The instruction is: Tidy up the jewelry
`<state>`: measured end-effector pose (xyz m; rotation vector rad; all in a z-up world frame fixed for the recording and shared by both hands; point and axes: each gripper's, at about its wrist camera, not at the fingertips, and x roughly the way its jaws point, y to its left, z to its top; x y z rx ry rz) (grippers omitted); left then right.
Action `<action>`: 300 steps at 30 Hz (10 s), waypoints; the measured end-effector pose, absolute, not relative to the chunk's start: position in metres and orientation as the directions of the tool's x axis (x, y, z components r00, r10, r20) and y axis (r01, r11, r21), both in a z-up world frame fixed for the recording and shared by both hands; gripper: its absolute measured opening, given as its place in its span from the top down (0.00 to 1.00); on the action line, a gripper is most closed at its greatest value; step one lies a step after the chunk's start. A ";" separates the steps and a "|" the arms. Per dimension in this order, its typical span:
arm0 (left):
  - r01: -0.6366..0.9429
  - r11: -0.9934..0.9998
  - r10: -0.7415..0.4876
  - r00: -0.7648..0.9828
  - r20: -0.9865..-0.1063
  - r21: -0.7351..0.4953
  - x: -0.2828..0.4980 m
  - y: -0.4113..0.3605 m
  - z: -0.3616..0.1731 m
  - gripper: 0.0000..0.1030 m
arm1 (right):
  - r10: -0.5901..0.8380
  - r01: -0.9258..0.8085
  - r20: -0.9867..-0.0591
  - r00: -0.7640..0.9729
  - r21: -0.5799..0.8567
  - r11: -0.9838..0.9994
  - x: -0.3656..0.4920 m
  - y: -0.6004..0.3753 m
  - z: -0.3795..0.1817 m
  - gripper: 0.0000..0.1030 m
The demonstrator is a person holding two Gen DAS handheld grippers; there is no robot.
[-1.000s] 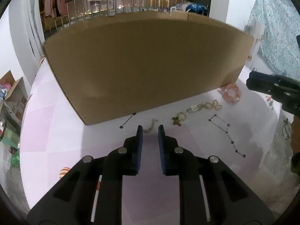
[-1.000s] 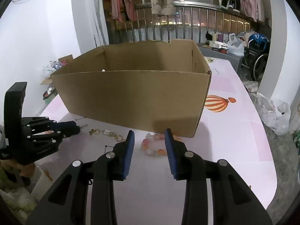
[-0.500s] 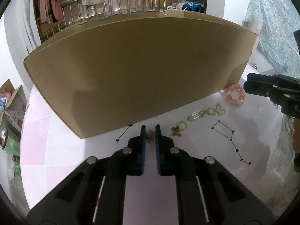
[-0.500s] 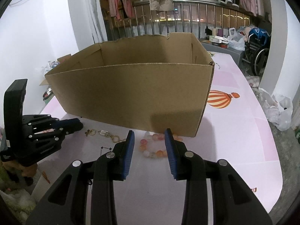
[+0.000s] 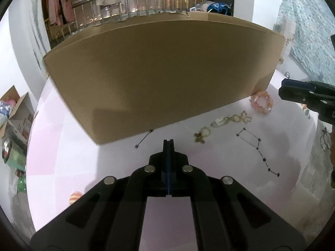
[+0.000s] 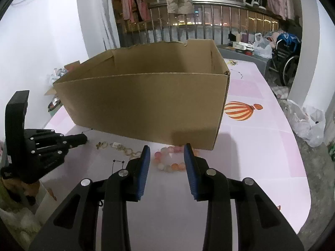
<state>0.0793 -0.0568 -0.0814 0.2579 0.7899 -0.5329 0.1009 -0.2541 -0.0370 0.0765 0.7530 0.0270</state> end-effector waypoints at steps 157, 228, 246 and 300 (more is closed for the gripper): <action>0.460 0.886 -0.356 0.590 -0.724 -0.060 0.075 -0.029 -0.080 1.00 | 0.132 -0.163 -0.854 0.504 0.056 0.985 0.141 -0.202 -0.069 0.81; 0.512 0.846 -0.409 0.448 -0.795 -0.146 0.226 -0.103 0.007 1.00 | 0.338 -0.180 -0.797 0.500 0.286 0.941 0.274 -0.263 0.025 0.81; 0.458 0.878 -0.378 0.483 -0.790 -0.139 0.233 -0.093 0.014 0.69 | 0.328 -0.134 -0.790 0.519 0.303 0.943 0.273 -0.278 0.026 0.71; 0.691 0.722 -0.490 0.535 -0.688 0.023 0.072 -0.076 -0.050 0.70 | 0.378 -0.240 -0.699 0.607 0.293 0.926 0.103 -0.243 -0.015 0.71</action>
